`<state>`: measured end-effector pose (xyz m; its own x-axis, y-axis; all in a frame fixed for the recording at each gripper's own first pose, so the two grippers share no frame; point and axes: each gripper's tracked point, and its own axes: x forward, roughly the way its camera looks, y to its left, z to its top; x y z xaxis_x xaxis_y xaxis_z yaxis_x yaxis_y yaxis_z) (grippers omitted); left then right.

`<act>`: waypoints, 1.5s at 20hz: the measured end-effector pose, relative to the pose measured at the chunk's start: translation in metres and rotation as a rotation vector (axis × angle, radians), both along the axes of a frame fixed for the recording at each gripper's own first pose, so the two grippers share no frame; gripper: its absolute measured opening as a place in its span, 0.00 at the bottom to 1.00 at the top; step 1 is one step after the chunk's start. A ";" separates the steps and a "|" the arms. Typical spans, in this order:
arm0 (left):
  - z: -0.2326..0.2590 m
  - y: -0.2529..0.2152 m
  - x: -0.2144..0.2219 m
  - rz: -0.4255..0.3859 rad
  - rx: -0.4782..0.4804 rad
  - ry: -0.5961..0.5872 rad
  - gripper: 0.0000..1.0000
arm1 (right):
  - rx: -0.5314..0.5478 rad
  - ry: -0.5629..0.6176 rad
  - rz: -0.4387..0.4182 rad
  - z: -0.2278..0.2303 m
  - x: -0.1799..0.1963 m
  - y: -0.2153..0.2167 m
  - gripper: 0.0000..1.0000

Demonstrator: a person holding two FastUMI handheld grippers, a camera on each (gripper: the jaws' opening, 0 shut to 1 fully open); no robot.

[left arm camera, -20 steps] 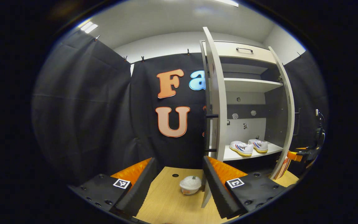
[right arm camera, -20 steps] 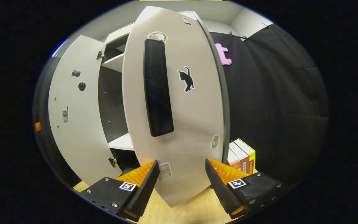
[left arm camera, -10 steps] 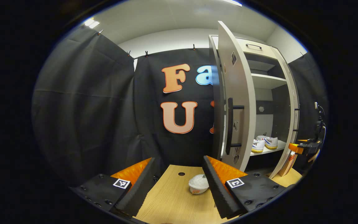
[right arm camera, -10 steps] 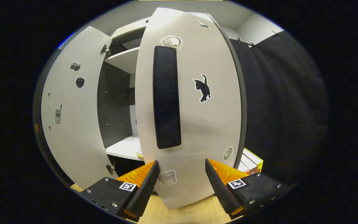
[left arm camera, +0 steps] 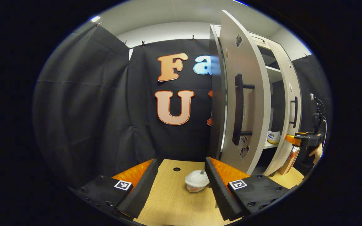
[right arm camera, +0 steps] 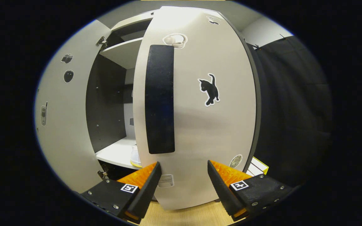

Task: Grab one shoe with the right hand and put it into the shoe cabinet, grab the other shoe with the left hand and put it into the shoe cabinet; then close the right door with the right hand and the left door with the left hand.

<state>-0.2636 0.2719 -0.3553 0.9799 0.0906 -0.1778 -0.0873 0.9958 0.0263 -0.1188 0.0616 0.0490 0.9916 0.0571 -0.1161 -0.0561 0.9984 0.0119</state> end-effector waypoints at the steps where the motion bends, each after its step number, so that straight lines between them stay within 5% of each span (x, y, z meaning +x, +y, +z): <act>1: -0.003 -0.002 0.002 -0.006 0.004 0.003 0.99 | -0.003 0.001 -0.007 0.000 0.001 0.000 0.91; 17: -0.027 -0.049 0.045 -0.159 -0.021 0.019 0.98 | -0.092 0.003 -0.054 0.006 0.011 -0.003 0.91; 24: -0.031 -0.069 0.044 -0.175 -0.032 0.030 0.93 | -0.076 0.003 -0.039 0.010 -0.036 -0.025 0.93; 30: -0.031 -0.138 0.046 -0.347 -0.061 0.050 0.94 | -0.013 -0.025 -0.064 0.026 -0.084 -0.065 0.93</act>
<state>-0.2172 0.1338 -0.3864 0.9404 -0.2587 -0.2208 0.2568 0.9657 -0.0380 -0.2023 -0.0032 0.0749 0.9958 -0.0081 -0.0915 0.0080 1.0000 -0.0012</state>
